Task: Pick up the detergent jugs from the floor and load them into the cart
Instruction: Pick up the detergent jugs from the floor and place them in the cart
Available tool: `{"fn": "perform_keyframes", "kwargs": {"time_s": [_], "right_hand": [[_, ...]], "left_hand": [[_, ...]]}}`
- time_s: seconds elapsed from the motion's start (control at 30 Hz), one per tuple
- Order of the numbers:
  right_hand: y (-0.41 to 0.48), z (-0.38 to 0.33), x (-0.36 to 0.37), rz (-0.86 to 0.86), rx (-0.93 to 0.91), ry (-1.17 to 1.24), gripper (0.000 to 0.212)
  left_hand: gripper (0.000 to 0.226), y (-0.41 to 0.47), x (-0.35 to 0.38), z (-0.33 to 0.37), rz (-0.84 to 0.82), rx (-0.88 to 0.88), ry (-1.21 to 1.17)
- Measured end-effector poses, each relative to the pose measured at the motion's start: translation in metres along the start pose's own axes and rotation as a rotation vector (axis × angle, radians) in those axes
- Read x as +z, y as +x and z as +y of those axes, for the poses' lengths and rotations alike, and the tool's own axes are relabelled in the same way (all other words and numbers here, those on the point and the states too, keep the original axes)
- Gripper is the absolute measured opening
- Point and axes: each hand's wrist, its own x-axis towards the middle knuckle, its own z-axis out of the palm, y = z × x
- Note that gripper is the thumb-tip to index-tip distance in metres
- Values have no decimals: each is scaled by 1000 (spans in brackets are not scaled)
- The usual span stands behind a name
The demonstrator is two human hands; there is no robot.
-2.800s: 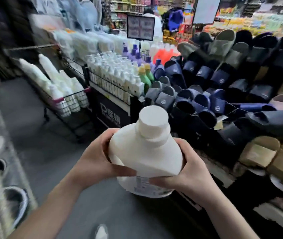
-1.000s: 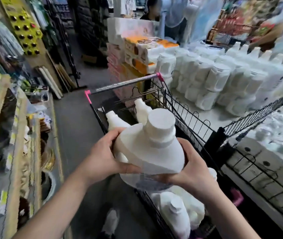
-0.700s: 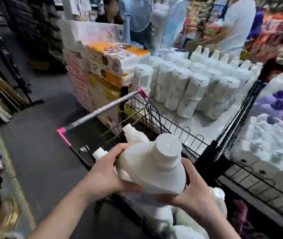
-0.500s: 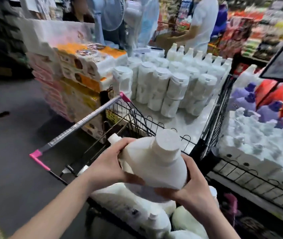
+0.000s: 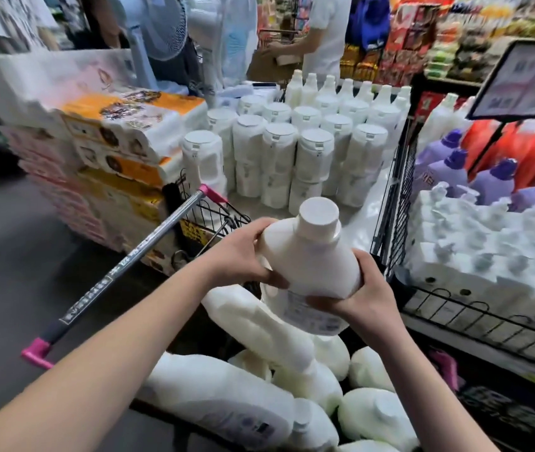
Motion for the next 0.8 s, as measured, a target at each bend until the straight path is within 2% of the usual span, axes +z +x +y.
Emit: {"fn": "perform_keyframes", "kwargs": {"time_s": [0.47, 0.67, 0.8], "right_hand": [[62, 64, 35, 6, 66, -101, 83], [79, 95, 56, -3, 110, -244, 83], [94, 106, 71, -12, 99, -339, 86]], "left_hand": [[102, 68, 38, -70, 21, -108, 37], [79, 78, 61, -101, 4, -208, 33], [81, 82, 58, -120, 12, -224, -27]]}}
